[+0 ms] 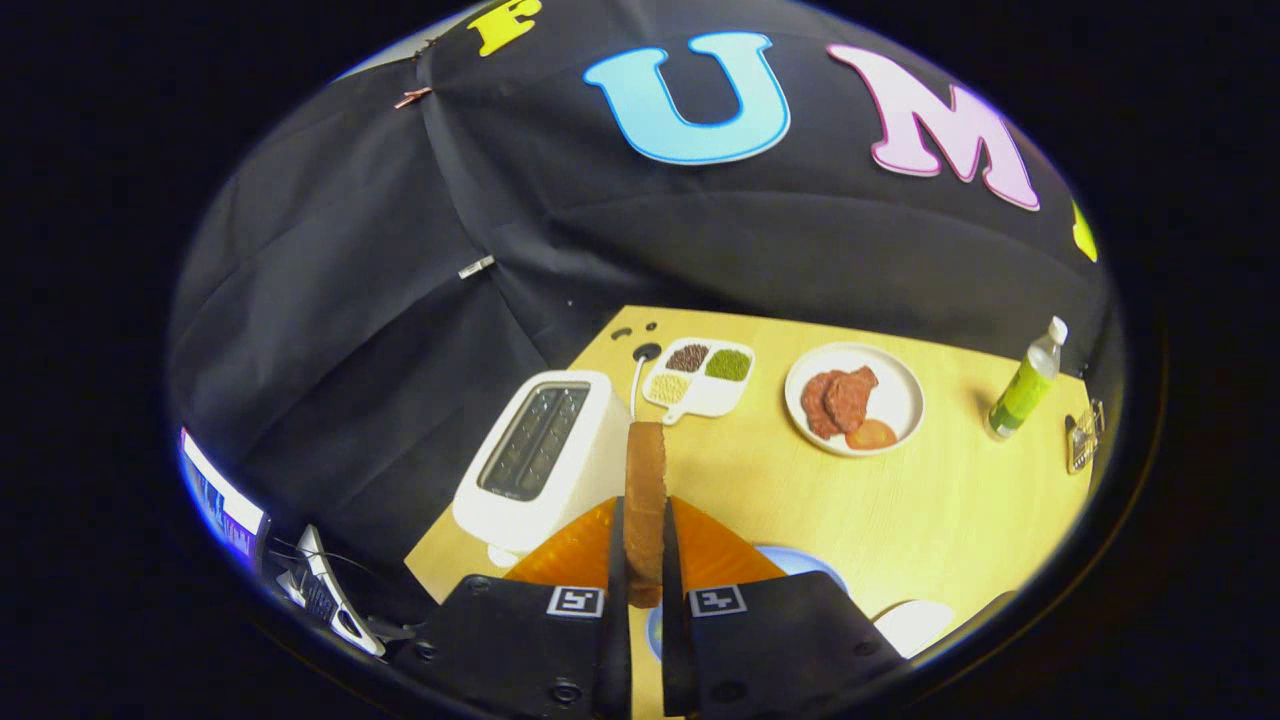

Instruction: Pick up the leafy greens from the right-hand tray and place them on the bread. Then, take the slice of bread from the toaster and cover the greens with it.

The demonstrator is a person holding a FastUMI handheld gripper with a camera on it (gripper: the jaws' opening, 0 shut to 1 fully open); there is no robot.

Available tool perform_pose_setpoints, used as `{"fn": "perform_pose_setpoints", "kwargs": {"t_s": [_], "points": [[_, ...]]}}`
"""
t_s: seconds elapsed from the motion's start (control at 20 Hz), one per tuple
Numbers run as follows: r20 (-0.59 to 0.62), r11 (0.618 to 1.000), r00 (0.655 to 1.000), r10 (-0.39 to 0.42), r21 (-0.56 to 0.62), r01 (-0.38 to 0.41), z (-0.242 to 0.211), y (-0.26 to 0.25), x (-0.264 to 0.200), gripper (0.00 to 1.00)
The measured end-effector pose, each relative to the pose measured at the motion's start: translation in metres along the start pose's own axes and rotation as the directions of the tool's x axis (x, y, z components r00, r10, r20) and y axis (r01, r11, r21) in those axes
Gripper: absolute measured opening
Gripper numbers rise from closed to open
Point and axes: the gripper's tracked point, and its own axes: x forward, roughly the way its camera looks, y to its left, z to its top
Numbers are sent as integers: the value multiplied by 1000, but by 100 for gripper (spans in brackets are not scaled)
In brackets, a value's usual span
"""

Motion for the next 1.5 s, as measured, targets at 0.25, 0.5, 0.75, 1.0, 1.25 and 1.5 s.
{"fn": "perform_pose_setpoints", "kwargs": {"t_s": [0.25, 0.5, 0.75, 1.0, 1.25, 1.5], "points": [[-20, 996, 1000, 5, 85, -3, -45, -26, -2, 16], [-53, 987, 998, 19, 161, -10, -87, -48, 11, 16], [-84, 978, 996, 27, 210, -8, -114, -70, 23, 16], [-108, 981, 993, -45, 182, 65, -129, -97, 18, 22], [-143, 982, 981, -132, 116, 149, -150, -112, 8, 47], [-147, 980, 971, -186, 45, 195, -161, -119, -7, 87]]}}
